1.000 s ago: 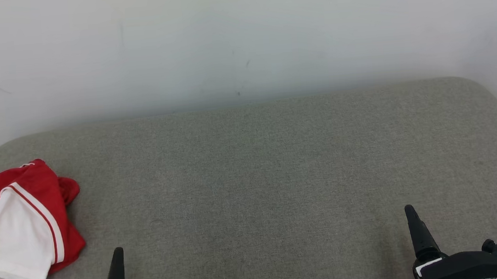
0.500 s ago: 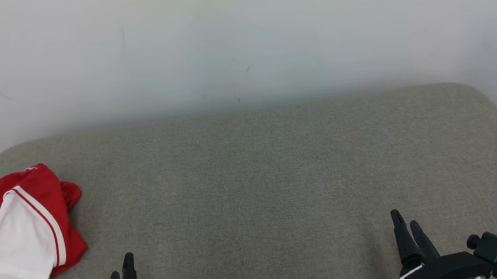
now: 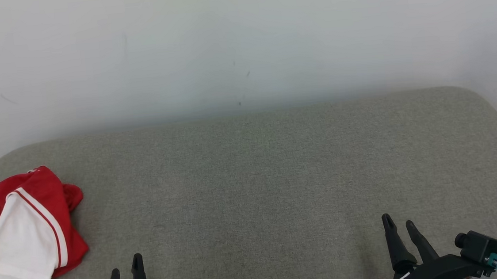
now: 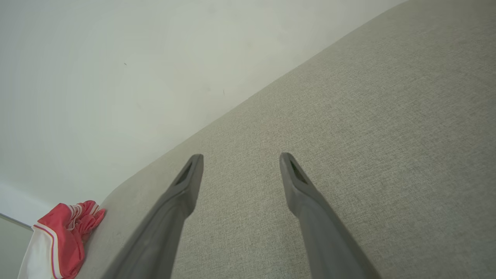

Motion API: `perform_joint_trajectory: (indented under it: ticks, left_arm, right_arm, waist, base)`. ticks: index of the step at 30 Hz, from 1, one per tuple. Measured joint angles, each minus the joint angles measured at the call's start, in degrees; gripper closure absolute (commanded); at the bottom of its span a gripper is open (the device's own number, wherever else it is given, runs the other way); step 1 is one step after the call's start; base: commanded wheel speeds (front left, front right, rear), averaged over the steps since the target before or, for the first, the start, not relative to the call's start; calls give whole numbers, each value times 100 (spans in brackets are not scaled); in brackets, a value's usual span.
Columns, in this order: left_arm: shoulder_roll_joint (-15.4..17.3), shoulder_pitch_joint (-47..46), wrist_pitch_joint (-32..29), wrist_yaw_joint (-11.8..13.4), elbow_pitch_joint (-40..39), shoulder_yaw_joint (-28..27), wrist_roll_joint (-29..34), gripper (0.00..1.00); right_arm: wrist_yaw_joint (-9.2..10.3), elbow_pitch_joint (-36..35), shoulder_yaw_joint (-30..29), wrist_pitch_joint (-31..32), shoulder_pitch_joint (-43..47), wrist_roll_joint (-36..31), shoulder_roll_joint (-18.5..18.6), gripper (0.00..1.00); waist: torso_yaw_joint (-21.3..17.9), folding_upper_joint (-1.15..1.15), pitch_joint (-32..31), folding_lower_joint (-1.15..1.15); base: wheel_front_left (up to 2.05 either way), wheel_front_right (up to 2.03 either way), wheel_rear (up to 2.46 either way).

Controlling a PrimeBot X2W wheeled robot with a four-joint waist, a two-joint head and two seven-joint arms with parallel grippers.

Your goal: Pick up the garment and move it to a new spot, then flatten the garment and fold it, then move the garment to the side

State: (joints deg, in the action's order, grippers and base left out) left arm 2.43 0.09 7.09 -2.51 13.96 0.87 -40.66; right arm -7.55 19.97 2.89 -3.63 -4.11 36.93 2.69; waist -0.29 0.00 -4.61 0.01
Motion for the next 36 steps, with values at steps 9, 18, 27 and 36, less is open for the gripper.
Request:
perform_joint_trajectory:
  ticks: [9, 18, 27, 36]
  left_arm:
    - [4, 25, 131, -5, -34, 8, 671, 0]
    - [10, 50, 258, 0, -22, 32, 1240, 0]
    - [14, 86, 360, 54, -16, -22, 1622, 0]
    - [19, 148, 464, 51, -29, -27, 2078, 0]
  right_arm:
    - [0, 52, 75, -86, 0, -564, 0, 0]
    - [0, 92, 100, -191, 0, -1054, 3, 0]
    - [0, 147, 122, -252, 0, -1477, 4, 0]
    - [0, 213, 163, -318, 15, -1918, 5, 0]
  waist:
    - [-3, 0, -63, 0]
    - [-20, 0, -123, 0]
    - [-37, 0, -182, 0]
    - [-30, 0, -270, 0]
  base:
    - [0, 0, 0]
    - [0, 0, 0]
    - [0, 0, 0]
    - [0, 0, 0]
